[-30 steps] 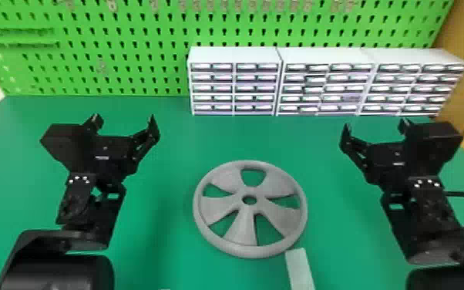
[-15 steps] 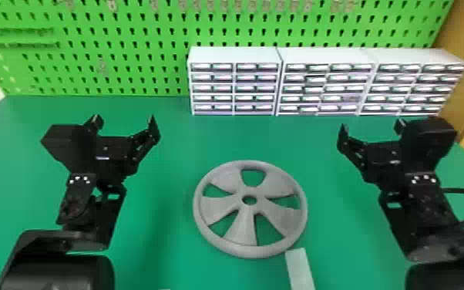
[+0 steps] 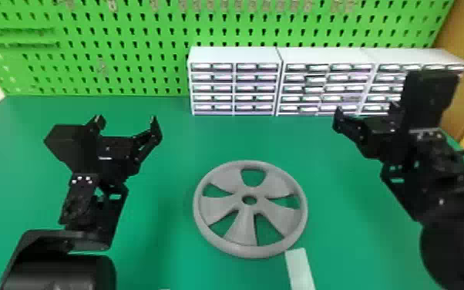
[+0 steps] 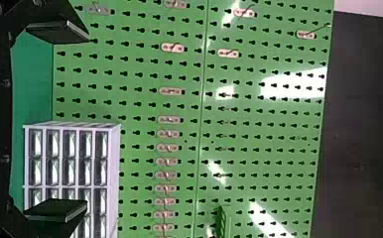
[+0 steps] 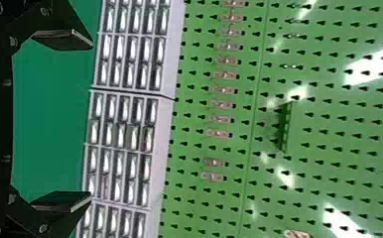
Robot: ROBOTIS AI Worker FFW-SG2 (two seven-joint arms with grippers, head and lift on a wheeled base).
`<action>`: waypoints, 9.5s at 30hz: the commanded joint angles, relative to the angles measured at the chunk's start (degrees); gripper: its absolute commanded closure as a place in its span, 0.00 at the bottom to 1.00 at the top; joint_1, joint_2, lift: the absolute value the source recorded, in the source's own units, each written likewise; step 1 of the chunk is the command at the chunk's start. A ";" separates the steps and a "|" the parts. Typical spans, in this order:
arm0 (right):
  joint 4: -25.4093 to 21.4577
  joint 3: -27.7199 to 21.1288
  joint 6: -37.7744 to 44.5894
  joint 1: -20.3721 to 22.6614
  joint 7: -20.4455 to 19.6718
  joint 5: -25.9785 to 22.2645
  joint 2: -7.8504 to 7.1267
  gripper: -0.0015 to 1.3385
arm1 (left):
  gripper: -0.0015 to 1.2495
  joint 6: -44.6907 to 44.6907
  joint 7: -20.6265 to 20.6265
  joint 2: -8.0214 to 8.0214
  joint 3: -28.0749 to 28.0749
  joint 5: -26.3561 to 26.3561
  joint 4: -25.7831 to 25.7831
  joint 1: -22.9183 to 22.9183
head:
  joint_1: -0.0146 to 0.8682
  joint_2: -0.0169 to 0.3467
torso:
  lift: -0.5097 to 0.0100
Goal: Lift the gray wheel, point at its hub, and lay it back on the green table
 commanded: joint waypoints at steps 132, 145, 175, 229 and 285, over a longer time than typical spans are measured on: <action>63.64 14.12 29.12 -35.05 3.42 -8.62 3.74 0.16 | 0.09 -0.09 0.09 1.14 -2.44 0.52 2.01 -0.23 | 0.80 0.18 | 0.80; 63.99 15.88 29.47 -35.40 3.42 -9.85 4.18 0.78 | 0.09 -0.26 0.09 1.14 -2.26 0.44 2.01 -0.32 | 0.80 0.18 | 0.80; 62.85 15.26 29.38 -34.87 3.42 -10.90 4.18 0.88 | 0.09 -0.35 0.09 1.14 -2.00 0.44 2.01 -0.06 | 0.80 0.18 | 0.80; 31.65 2.70 -2.61 -18.44 3.34 -5.80 4.01 0.89 | 0.09 -0.26 0.70 1.14 -2.62 0.26 2.01 0.12 | 0.80 0.18 | 0.80; 34.29 5.33 -47.26 -9.65 0.17 4.83 2.95 0.91 | 0.09 -0.44 1.23 0.70 -7.89 3.60 -1.68 3.46 | 0.80 0.18 | 0.80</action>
